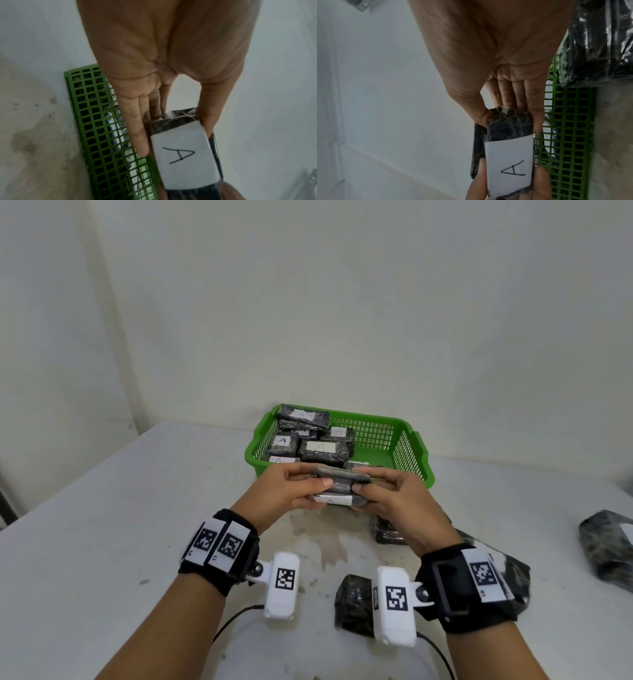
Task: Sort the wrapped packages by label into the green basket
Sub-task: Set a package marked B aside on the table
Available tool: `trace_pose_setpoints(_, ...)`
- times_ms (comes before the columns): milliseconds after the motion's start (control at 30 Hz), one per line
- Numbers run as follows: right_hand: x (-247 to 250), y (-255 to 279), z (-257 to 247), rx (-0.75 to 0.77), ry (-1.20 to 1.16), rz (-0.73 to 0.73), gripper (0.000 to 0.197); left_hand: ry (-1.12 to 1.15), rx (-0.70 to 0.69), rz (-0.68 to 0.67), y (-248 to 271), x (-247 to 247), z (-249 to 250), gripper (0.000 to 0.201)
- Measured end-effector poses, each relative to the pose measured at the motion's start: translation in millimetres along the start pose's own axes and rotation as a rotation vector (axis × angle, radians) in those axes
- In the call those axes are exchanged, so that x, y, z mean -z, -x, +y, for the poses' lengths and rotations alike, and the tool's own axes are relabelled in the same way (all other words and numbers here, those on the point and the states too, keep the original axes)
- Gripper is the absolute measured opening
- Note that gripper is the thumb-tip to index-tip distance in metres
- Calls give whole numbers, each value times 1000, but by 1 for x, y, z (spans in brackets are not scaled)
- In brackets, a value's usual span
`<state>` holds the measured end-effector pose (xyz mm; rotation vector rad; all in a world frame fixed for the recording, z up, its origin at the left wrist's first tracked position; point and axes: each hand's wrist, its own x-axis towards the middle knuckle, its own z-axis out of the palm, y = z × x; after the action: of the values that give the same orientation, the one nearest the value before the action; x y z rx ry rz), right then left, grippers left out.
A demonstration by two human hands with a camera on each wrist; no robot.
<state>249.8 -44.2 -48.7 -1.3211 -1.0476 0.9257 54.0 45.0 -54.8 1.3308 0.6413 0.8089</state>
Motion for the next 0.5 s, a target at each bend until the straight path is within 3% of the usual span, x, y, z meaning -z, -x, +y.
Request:
trace_pose_setpoints(167,-4,3,6,-5,-18,-11,31,-58,-31,51,3,-5,-4,28)
trace_pose_setpoints(500,-8,8,8,46,-16,1,45,-74,-19,-6,7,-8,-6,25)
